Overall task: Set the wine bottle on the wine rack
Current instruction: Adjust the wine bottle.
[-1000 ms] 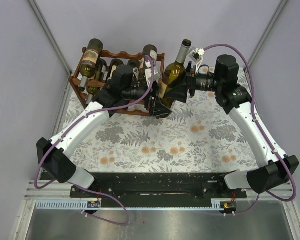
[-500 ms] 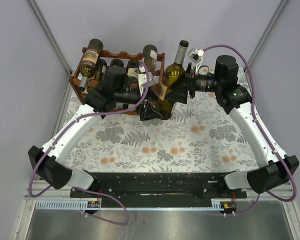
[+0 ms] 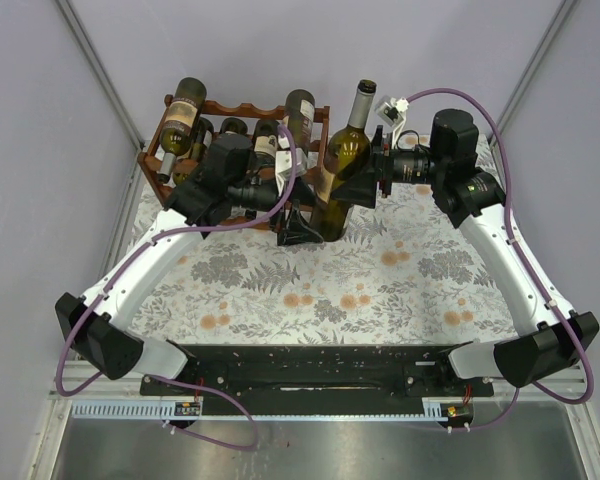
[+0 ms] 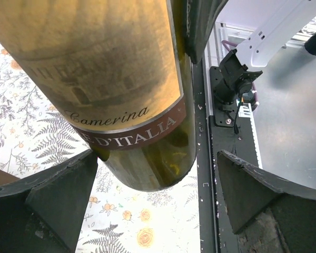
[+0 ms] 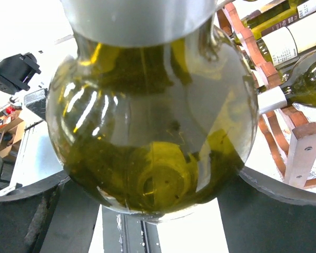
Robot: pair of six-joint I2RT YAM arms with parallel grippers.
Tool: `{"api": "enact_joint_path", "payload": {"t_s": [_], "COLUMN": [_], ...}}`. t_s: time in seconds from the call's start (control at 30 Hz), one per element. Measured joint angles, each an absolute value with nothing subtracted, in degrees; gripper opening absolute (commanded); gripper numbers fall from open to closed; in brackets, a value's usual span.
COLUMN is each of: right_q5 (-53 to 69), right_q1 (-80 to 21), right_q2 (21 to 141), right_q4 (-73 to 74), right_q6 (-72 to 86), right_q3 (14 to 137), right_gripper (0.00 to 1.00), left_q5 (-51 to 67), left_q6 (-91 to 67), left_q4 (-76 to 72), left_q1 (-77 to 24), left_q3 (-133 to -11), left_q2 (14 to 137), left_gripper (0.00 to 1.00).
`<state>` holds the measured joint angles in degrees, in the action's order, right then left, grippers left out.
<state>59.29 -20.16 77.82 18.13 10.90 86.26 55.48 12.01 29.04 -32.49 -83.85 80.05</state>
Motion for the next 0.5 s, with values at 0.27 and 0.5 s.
{"api": "enact_joint_path", "payload": {"t_s": [0.27, 0.5], "right_q5": [59.64, 59.64], "right_q1": [-20.18, -20.18], "right_q2": [77.82, 77.82], "right_q4": [18.44, 18.39], "right_q6": [10.92, 10.98], "right_q3": [86.26, 86.26], "right_gripper": [0.0, 0.0], "left_q5": [57.6, 57.87], "left_q6": [9.06, 6.87], "left_q4": [26.63, 24.67], "left_q1": [-33.56, -35.66], "left_q3": [-83.35, -83.35], "left_q2": [81.58, 84.27], "left_gripper": [0.99, 0.99]}}
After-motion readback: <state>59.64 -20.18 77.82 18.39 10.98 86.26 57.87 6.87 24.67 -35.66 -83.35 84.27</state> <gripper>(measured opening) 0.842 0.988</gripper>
